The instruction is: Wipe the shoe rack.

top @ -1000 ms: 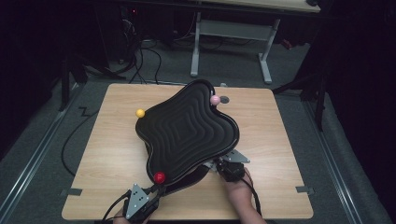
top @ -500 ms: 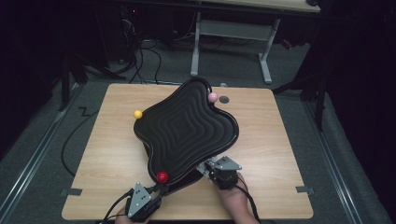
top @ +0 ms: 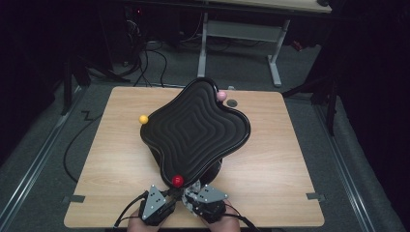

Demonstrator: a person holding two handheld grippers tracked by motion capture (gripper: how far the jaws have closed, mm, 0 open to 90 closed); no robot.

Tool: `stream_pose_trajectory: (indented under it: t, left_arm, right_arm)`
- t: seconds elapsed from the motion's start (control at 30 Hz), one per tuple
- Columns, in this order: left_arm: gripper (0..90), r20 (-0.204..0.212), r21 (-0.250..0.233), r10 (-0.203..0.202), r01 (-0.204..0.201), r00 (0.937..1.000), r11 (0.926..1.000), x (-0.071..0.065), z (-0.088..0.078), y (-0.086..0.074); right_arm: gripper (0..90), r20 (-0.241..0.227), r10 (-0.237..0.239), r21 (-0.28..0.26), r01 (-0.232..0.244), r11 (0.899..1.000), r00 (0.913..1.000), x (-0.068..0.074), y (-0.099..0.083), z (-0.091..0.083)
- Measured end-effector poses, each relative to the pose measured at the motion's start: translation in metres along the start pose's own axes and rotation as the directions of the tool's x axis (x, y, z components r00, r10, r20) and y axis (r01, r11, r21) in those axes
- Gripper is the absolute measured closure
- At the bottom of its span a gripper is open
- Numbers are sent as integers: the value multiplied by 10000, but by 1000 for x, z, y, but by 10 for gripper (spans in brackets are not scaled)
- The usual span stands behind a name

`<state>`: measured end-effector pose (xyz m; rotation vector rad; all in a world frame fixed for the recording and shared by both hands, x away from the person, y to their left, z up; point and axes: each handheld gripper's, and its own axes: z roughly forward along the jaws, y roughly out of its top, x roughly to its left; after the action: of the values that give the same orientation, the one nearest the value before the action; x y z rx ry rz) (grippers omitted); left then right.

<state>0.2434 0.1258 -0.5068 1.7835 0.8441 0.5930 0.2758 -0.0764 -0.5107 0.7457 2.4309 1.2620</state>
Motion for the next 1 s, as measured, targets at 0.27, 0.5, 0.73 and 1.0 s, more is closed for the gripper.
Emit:
stream_pose_trajectory:
  t: [0.27, 0.5, 0.73, 1.0]
  left_arm:
    - [747, -42, 0, -29, 29, 10000, 10000, -1, -1, -1]
    - [747, -225, 1, -38, 38, 9997, 10000, 0, -11, -4]
    - [747, -376, -56, -99, 97, 9992, 9999, 3, -23, -10]
    - [747, -403, -72, -117, 114, 9991, 9999, 5, -26, -11]
  right_arm:
    - [807, 987, 473, -64, -469, 9989, 9940, -38, -1, -4]
    - [806, 2177, 909, -134, -901, 9958, 9718, -83, -5, -8]
    - [805, 2920, 1304, -199, -1302, 9913, 9475, -115, -3, -4]
    - [806, 3051, 1459, -383, -1410, 9893, 9411, -122, 0, -8]
